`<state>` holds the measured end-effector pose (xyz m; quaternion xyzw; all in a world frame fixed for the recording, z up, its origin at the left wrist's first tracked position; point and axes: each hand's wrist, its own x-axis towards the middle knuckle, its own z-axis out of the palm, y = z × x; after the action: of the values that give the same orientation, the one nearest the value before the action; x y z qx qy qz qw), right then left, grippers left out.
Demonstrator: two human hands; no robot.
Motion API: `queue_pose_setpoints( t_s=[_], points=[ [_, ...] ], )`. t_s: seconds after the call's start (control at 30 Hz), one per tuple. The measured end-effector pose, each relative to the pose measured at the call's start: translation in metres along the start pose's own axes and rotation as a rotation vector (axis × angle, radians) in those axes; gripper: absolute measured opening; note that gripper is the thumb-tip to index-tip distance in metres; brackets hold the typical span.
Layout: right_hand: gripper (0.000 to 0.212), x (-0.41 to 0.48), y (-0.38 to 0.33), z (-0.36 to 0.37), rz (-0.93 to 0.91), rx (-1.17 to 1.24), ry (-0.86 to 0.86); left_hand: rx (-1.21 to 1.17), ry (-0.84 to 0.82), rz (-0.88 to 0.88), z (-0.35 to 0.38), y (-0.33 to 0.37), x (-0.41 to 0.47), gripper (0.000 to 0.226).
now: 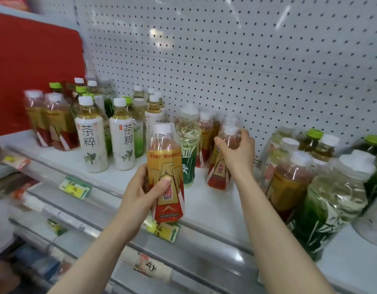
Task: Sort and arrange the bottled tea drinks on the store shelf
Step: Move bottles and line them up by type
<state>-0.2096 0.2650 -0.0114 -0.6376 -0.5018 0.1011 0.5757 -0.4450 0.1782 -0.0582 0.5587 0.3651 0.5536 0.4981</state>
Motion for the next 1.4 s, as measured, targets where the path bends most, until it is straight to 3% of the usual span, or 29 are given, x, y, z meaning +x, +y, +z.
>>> queue_pose_setpoints(
  t_s=[0.23,0.3,0.37,0.4,0.47,0.53,0.6,0.67,0.73,0.8,0.9,0.97,1.2,1.4],
  points=[
    [0.082,-0.001,-0.003,0.002,0.031,-0.174,-0.02,0.0,-0.204,-0.017,-0.002,-0.012,0.026,0.067],
    [0.075,-0.015,-0.016,-0.009,0.011,-0.204,0.048,0.002,-0.265,-0.017,0.001,-0.013,0.031,0.066],
    [0.054,-0.03,-0.039,-0.021,-0.073,-0.165,0.151,0.008,-0.315,-0.008,0.008,-0.013,0.037,0.065],
    [0.045,-0.038,-0.052,-0.026,-0.11,-0.109,0.131,0.002,-0.331,-0.002,0.011,-0.014,0.04,0.065],
    [0.043,-0.059,-0.078,-0.029,-0.136,-0.057,-0.073,-0.014,-0.35,0.017,0.017,-0.014,0.045,0.066],
    [0.05,-0.073,-0.091,-0.025,-0.117,-0.203,-0.232,-0.004,-0.371,0.038,0.022,-0.015,0.048,0.064],
    [0.057,-0.077,-0.093,-0.022,-0.103,-0.303,-0.236,0.041,-0.411,0.06,0.026,-0.014,0.048,0.062],
    [0.057,-0.078,-0.09,-0.026,-0.068,-0.255,-0.185,0.214,-0.331,0.19,0.025,-0.012,0.048,0.06],
    [0.063,-0.08,-0.083,-0.031,-0.04,-0.212,-0.132,0.322,-0.076,0.399,0.019,-0.011,0.058,0.057],
    [0.059,-0.08,-0.078,-0.033,-0.046,-0.21,-0.08,0.322,0.094,0.427,0.013,-0.011,0.079,0.064],
    [0.066,-0.077,-0.074,-0.028,-0.071,-0.3,-0.067,0.47,-0.057,0.258,0.015,-0.015,0.113,0.089],
    [0.068,-0.074,-0.071,-0.02,-0.109,-0.371,-0.071,0.469,-0.153,0.228,0.018,-0.022,0.125,0.088],
    [0.063,-0.05,-0.059,0.028,-0.205,-0.482,-0.022,0.455,-0.078,0.311,-0.026,-0.037,0.133,0.075],
    [0.069,-0.013,-0.055,0.068,-0.221,-0.639,0.048,0.471,-0.085,0.298,-0.061,-0.035,0.136,0.081]
  ],
)
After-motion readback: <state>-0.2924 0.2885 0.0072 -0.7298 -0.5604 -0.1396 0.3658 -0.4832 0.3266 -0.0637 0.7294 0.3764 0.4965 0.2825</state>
